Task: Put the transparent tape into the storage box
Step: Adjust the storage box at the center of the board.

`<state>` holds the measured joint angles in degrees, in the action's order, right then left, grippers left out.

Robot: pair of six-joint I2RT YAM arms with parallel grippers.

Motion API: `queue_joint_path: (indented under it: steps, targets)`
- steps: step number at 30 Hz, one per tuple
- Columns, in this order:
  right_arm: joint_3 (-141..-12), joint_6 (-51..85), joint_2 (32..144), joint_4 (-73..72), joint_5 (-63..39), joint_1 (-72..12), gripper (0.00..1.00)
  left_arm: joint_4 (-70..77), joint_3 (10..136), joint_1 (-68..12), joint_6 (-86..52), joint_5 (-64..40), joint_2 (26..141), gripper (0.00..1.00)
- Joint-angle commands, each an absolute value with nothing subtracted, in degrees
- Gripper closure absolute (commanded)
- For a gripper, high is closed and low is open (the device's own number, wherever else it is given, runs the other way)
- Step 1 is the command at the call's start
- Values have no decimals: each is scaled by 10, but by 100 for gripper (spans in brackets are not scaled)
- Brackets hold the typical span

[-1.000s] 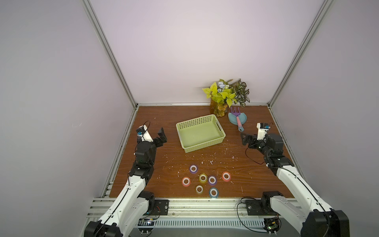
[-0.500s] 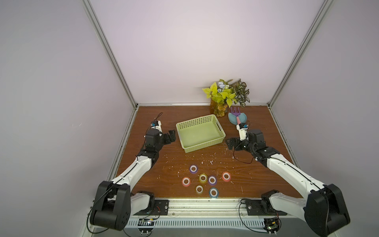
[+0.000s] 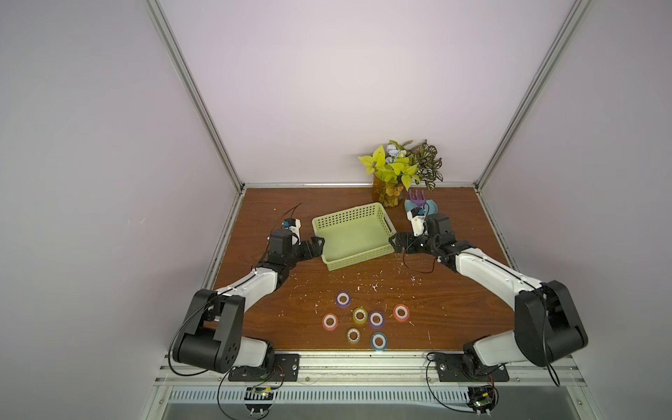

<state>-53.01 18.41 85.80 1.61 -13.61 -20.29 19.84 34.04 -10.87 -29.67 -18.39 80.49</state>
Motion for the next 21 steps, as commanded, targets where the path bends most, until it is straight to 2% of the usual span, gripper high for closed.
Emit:
queue_joint_path:
  steps: [1, 10, 21]
  targets:
    - [-574, 180, 892, 10, -178, -198, 1, 211, 359, -114, -300, -206, 814, 1]
    - [-612, 175, 954, 2, -247, -194, 1, 206, 391, -125, -291, -231, 859, 1]
    - [-574, 179, 924, -4, -279, -202, 2, 193, 425, -153, -276, -243, 894, 1]
